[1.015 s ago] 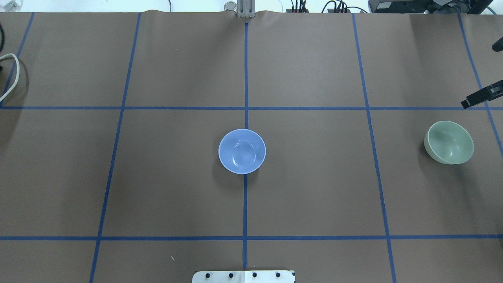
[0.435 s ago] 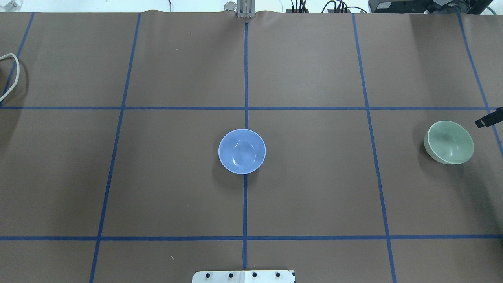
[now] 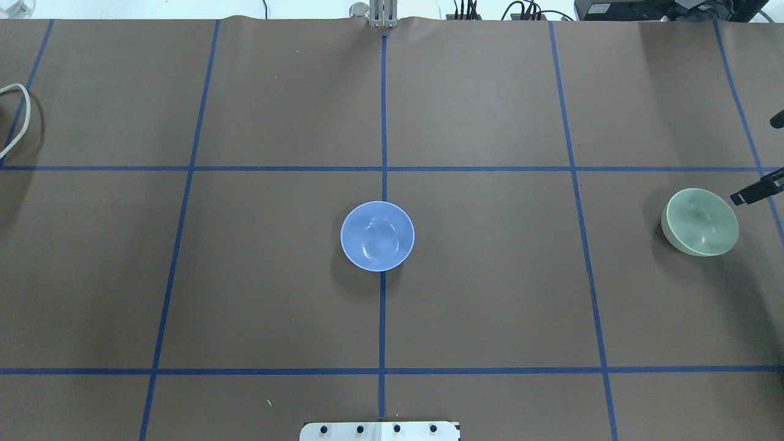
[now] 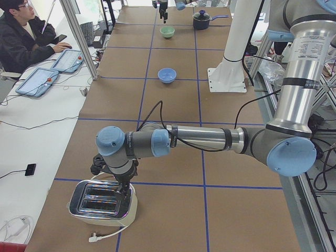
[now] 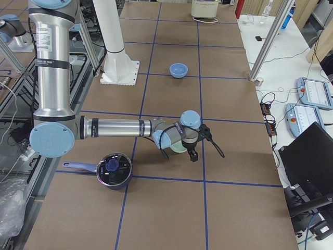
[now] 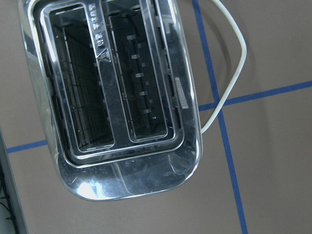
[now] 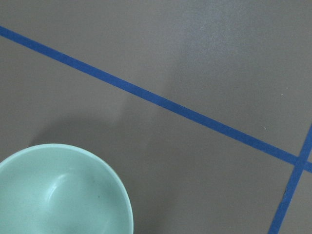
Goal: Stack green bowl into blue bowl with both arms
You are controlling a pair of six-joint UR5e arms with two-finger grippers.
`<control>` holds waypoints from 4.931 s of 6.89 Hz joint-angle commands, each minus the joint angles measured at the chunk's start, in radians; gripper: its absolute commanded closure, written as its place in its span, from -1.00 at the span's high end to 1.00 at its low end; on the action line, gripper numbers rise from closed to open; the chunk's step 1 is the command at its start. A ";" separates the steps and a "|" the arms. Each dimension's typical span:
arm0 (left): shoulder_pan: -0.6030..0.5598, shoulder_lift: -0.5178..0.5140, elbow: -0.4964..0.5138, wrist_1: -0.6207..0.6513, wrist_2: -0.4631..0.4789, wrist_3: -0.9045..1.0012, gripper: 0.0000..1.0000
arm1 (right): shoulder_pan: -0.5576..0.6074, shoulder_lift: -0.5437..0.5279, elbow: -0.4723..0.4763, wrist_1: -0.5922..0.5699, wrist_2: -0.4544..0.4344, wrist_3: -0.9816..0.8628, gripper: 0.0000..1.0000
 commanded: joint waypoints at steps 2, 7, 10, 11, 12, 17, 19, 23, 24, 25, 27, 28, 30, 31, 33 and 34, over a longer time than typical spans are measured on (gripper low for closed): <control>-0.001 0.022 0.009 -0.020 -0.047 -0.018 0.99 | -0.062 0.027 -0.014 0.031 -0.012 0.061 0.87; -0.001 0.030 0.009 -0.020 -0.047 -0.017 0.99 | -0.085 0.015 -0.027 0.033 -0.024 0.056 -1.00; -0.001 0.038 0.008 -0.020 -0.049 -0.018 0.99 | -0.033 0.041 -0.014 0.021 0.102 0.068 -1.00; 0.001 0.039 0.008 -0.020 -0.049 -0.018 0.99 | -0.001 0.080 -0.013 0.019 0.181 0.164 -1.00; -0.001 0.041 0.008 -0.020 -0.049 -0.018 0.99 | 0.004 0.137 -0.002 0.022 0.233 0.297 -1.00; 0.001 0.045 0.006 -0.075 -0.084 -0.088 0.99 | -0.362 0.462 0.145 -0.001 -0.041 1.110 -1.00; 0.003 0.065 0.006 -0.100 -0.084 -0.101 0.99 | -0.515 0.612 0.215 -0.300 -0.203 1.173 -1.00; 0.003 0.065 0.006 -0.100 -0.084 -0.099 0.99 | -0.726 0.710 0.184 -0.477 -0.455 1.237 -1.00; 0.003 0.065 0.006 -0.100 -0.084 -0.101 0.99 | -0.728 0.705 0.173 -0.470 -0.452 1.221 -1.00; 0.003 0.065 0.006 -0.100 -0.084 -0.101 0.99 | -0.728 0.709 0.159 -0.469 -0.455 1.207 -1.00; 0.003 0.065 0.006 -0.100 -0.084 -0.101 0.99 | -0.726 0.705 0.151 -0.444 -0.454 1.205 -1.00; 0.003 0.065 0.006 -0.100 -0.084 -0.101 0.99 | -0.726 0.702 0.125 -0.388 -0.454 1.207 -1.00; 0.003 0.065 0.006 -0.100 -0.084 -0.101 0.99 | -0.726 0.700 0.102 -0.360 -0.454 1.207 -1.00; 0.003 0.065 0.008 -0.100 -0.084 -0.099 0.99 | -0.726 0.697 0.102 -0.361 -0.451 1.207 -1.00; 0.003 0.065 0.006 -0.100 -0.084 -0.101 0.99 | -0.726 0.693 0.102 -0.363 -0.449 1.205 -1.00; 0.003 0.065 0.006 -0.100 -0.084 -0.099 0.99 | -0.726 0.687 0.102 -0.364 -0.449 1.205 -1.00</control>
